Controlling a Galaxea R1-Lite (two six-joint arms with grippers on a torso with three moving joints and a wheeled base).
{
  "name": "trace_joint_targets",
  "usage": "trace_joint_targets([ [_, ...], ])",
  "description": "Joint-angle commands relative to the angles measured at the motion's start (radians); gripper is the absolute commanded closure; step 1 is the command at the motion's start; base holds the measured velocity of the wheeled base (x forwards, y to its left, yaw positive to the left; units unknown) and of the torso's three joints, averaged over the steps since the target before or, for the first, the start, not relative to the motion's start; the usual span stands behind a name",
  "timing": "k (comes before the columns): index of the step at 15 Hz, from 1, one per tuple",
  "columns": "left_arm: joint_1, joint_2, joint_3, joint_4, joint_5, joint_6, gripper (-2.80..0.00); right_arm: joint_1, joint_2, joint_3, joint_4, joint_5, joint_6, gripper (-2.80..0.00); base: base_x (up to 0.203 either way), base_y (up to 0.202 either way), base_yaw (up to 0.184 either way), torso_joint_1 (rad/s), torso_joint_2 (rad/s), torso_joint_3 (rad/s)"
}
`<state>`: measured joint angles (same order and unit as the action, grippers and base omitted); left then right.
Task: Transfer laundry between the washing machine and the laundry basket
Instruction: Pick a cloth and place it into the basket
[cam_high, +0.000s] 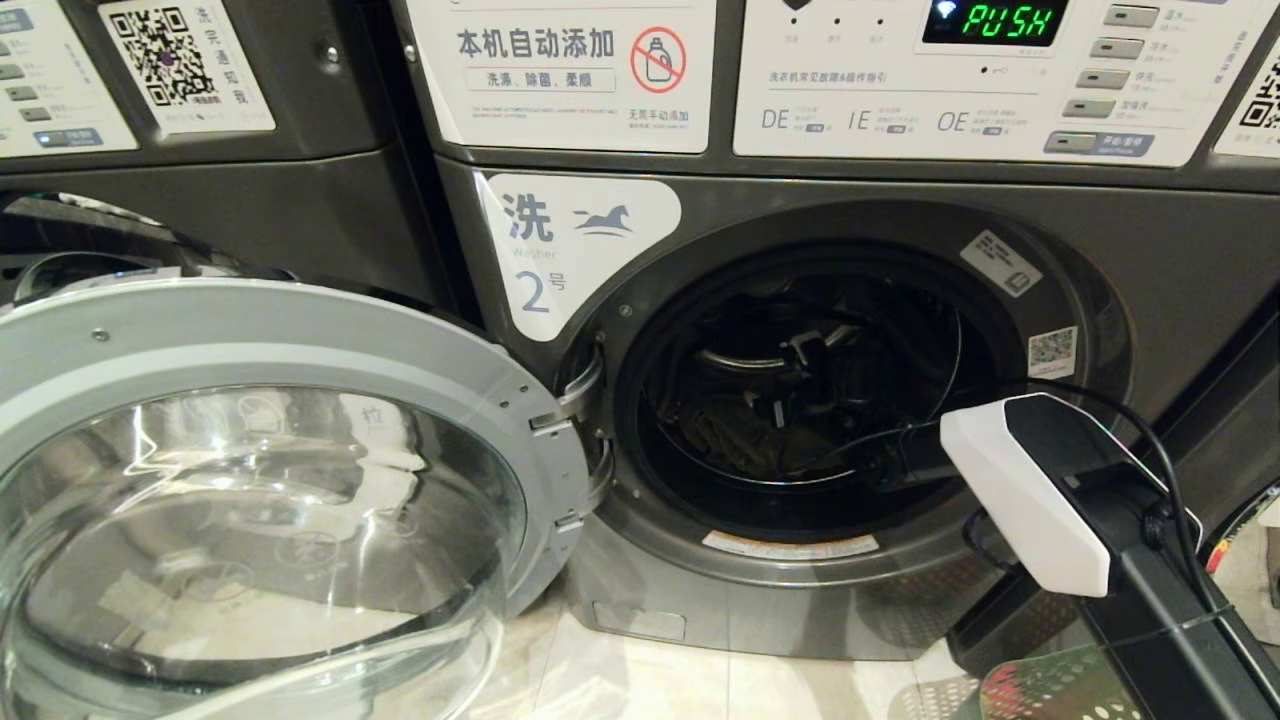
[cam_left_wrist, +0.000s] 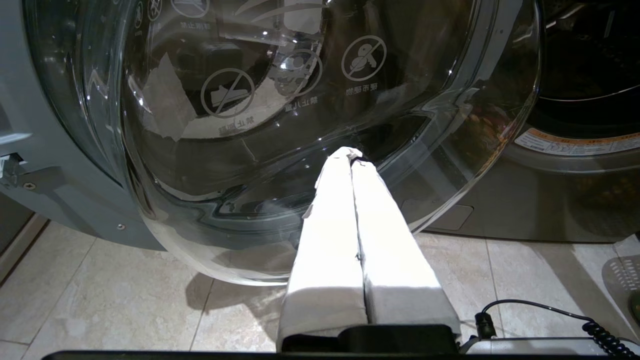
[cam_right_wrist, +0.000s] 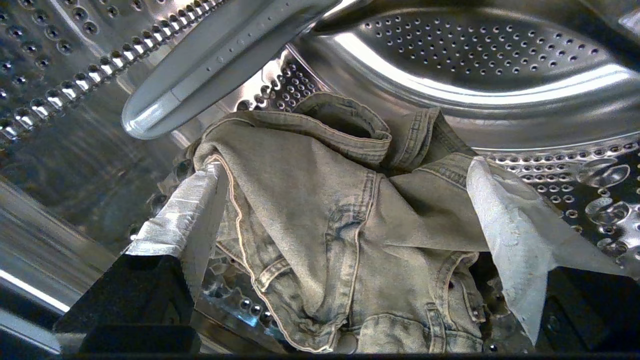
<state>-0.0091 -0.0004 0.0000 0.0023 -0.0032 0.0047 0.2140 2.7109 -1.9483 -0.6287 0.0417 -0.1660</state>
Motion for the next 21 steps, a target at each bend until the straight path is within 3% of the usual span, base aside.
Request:
trace_joint_targets([
  [1,0.0,0.0,0.0,-0.001,0.0,0.0,0.0,0.002,0.001,0.0,-0.003,0.0,-0.003,-2.8,0.0,0.0,0.0,0.0,0.0,0.0],
  [10,0.0,0.0,0.0,0.001,0.0,0.0,0.0,-0.001,0.003,0.0,-0.008,0.0,-0.024,-2.8,0.0,0.0,0.0,0.0,0.0,0.0],
  [17,0.0,0.0,0.0,-0.001,0.0,0.0,0.0,-0.018,0.004,0.0,-0.015,-0.011,-0.04,-2.8,0.0,-0.007,0.148,0.003,0.0,0.002],
  [21,0.0,0.0,0.0,0.001,0.0,0.0,0.0,-0.035,0.026,0.0,-0.071,-0.052,-0.075,-2.8,0.001,-0.002,0.022,0.0,0.0,0.001],
])
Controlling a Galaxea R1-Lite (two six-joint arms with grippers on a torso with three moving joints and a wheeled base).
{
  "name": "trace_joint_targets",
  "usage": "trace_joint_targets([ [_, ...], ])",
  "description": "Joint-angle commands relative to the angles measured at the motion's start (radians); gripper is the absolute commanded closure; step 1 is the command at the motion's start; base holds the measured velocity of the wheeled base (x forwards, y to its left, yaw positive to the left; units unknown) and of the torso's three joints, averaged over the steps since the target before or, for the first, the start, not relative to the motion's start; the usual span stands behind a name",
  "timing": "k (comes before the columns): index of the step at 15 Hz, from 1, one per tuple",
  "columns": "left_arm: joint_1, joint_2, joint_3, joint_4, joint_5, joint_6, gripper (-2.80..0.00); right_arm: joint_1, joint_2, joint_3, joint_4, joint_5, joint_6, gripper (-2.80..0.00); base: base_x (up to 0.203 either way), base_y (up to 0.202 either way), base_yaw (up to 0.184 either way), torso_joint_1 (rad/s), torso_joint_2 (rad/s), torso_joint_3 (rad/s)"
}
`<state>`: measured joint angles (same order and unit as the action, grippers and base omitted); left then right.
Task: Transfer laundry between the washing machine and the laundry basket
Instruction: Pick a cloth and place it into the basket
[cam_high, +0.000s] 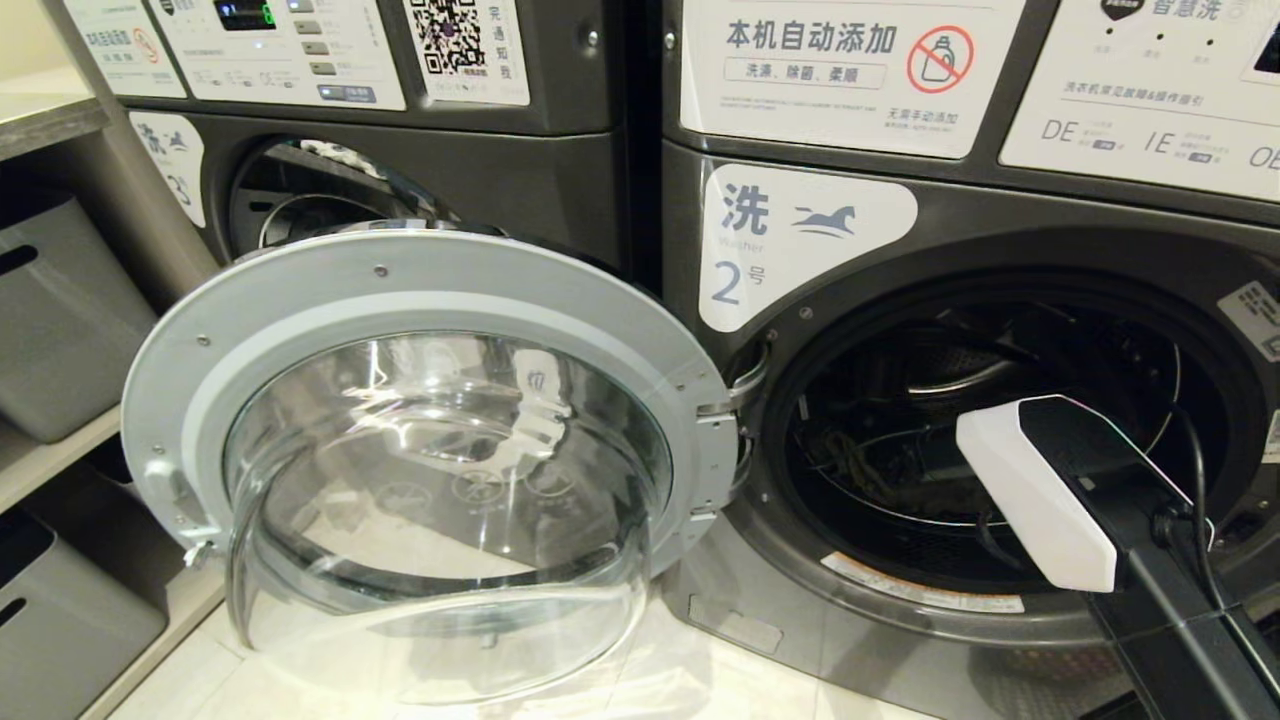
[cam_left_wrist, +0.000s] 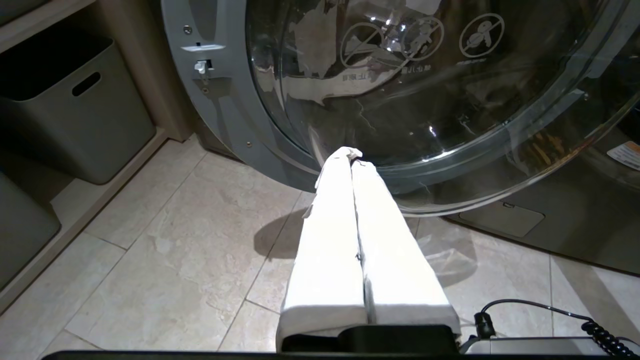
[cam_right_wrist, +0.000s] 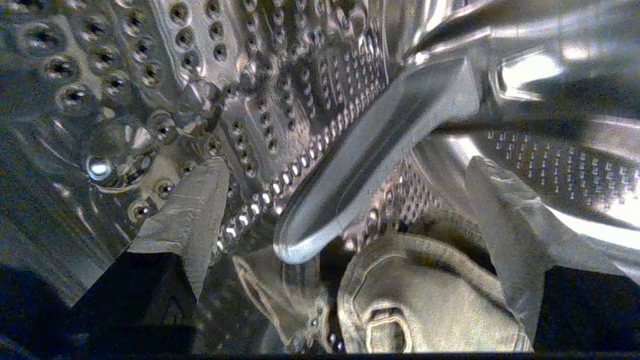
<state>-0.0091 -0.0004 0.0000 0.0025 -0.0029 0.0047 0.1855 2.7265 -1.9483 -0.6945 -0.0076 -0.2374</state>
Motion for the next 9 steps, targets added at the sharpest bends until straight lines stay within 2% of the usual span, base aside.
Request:
trace_joint_targets([
  [1,0.0,0.0,0.0,0.001,0.0,0.0,0.0,-0.006,0.01,0.0,-0.005,-0.019,-0.003,-2.8,0.0,0.0,0.0,0.0,0.0,0.0],
  [9,0.0,0.0,0.0,-0.001,0.0,0.0,0.0,-0.052,-0.006,0.0,-0.007,-0.086,0.0,-2.8,0.0,0.0,0.0,0.0,0.0,0.0],
])
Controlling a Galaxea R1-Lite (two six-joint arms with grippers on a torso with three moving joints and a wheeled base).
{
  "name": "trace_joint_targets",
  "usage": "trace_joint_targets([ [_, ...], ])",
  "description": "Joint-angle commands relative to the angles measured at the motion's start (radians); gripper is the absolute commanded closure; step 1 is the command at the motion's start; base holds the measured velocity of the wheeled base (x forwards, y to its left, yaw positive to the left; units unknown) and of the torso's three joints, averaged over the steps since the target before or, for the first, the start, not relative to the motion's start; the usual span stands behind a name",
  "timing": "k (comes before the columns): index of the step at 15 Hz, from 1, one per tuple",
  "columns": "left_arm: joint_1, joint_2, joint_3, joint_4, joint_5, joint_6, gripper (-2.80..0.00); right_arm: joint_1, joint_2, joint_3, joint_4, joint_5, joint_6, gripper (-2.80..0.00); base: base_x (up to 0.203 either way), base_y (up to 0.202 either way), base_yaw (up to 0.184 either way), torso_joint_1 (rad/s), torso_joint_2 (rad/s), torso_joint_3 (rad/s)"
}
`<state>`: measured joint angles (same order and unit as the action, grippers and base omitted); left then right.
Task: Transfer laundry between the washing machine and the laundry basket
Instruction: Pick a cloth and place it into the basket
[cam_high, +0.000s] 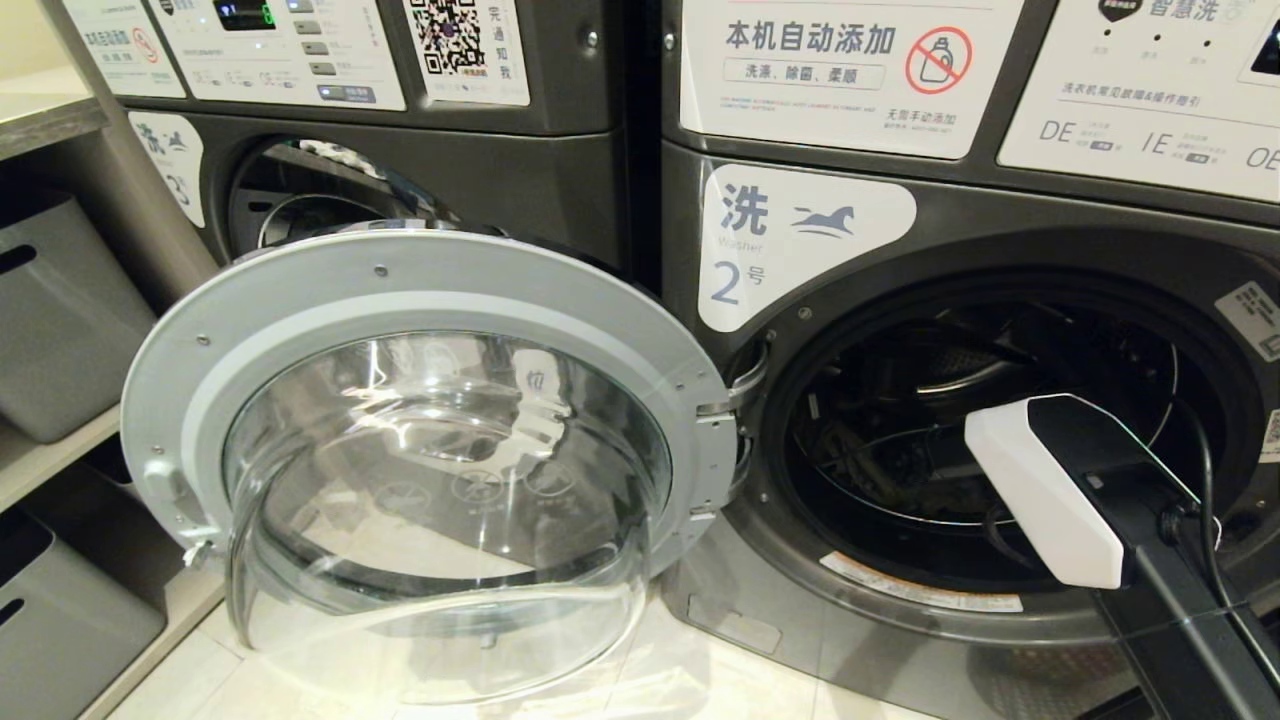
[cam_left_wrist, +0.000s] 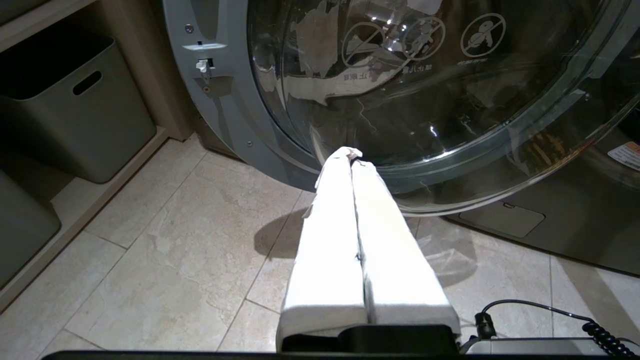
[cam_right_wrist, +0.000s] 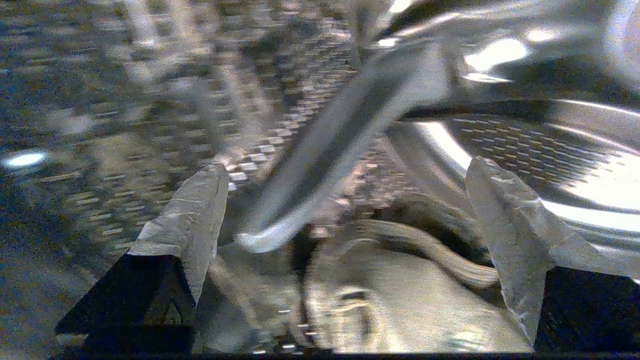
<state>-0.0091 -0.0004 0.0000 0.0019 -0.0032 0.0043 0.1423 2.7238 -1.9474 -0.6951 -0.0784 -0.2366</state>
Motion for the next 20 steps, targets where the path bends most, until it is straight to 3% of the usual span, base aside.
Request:
trace_joint_targets([
  [1,0.0,0.0,0.0,0.0,0.0,0.0,0.0,-0.016,0.0,-0.001,-0.007,-0.04,0.002,-2.8,0.0,0.0,0.0,0.0,0.0,0.0],
  [10,0.0,0.0,0.0,0.0,0.0,0.0,0.0,-0.105,0.129,-0.022,-0.007,-0.029,0.013,-2.8,0.0,0.0,0.0,0.0,0.0,0.0],
  [20,0.0,0.0,0.0,0.001,0.0,0.0,0.0,-0.112,0.192,-0.024,-0.008,0.026,0.09,-2.8,0.0,0.0,0.0,0.0,0.0,0.0],
])
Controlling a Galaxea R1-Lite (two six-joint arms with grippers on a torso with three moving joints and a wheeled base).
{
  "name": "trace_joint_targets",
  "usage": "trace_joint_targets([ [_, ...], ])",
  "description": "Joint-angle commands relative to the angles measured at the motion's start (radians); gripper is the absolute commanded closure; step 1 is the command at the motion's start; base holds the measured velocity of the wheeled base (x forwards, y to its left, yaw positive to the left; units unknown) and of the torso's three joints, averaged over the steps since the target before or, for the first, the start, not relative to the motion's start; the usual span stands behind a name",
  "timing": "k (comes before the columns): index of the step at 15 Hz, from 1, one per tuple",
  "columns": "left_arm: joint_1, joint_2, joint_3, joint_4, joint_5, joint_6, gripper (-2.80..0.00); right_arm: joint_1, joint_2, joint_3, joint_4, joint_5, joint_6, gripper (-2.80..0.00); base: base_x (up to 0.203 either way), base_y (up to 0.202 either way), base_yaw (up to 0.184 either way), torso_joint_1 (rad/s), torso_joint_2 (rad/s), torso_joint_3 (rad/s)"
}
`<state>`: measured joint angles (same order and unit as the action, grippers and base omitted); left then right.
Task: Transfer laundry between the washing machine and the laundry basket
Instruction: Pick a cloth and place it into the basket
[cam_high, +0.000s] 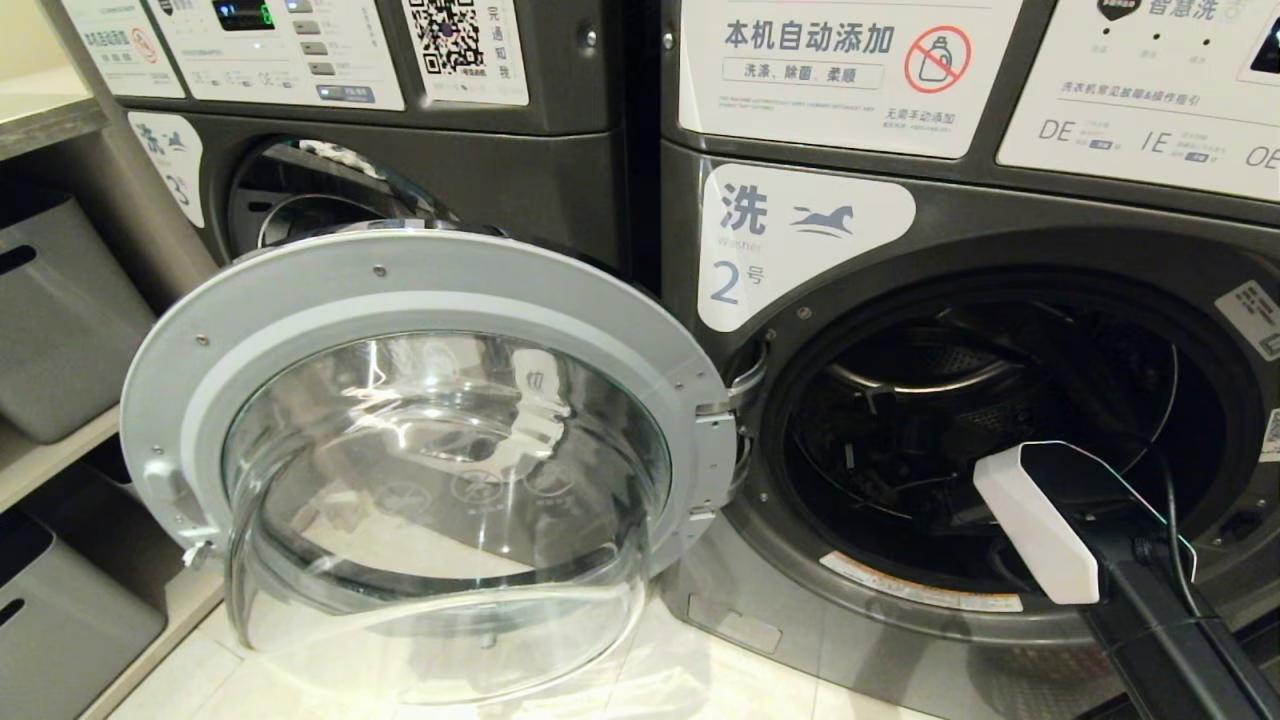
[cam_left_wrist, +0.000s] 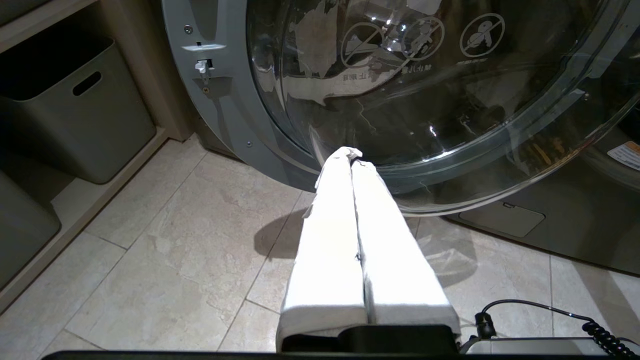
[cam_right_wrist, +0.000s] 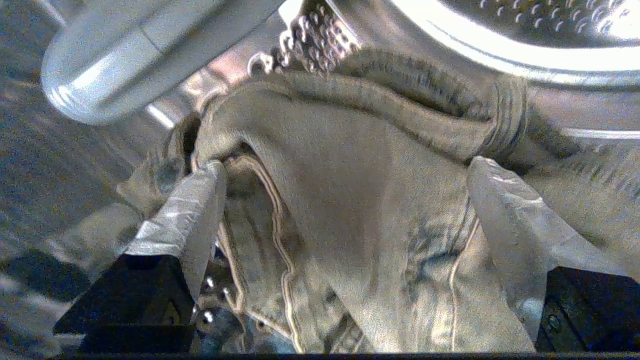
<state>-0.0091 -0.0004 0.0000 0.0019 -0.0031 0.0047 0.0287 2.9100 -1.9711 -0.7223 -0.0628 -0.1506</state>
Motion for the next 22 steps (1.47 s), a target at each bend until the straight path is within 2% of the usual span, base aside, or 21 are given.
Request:
trace_joint_targets([
  [1,0.0,0.0,0.0,0.0,0.0,0.0,0.0,0.002,0.0,0.0,0.039,0.006,0.006,-2.8,0.0,0.0,0.0,0.0,0.0,0.0],
  [6,0.0,0.0,0.0,0.0,0.0,0.0,0.0,0.002,-0.011,0.001,0.092,0.009,0.027,-2.8,0.0,0.0,0.0,0.0,0.0,0.0],
  [16,0.0,0.0,0.0,0.0,0.0,0.0,0.0,0.002,-0.011,0.002,0.092,0.004,0.029,-2.8,0.0,0.0,0.0,0.0,0.0,0.0],
  [22,0.0,0.0,0.0,0.0,0.0,0.0,0.0,-0.025,-0.009,0.003,0.095,-0.054,0.029,-2.8,0.0,0.0,0.0,0.0,0.0,0.0],
])
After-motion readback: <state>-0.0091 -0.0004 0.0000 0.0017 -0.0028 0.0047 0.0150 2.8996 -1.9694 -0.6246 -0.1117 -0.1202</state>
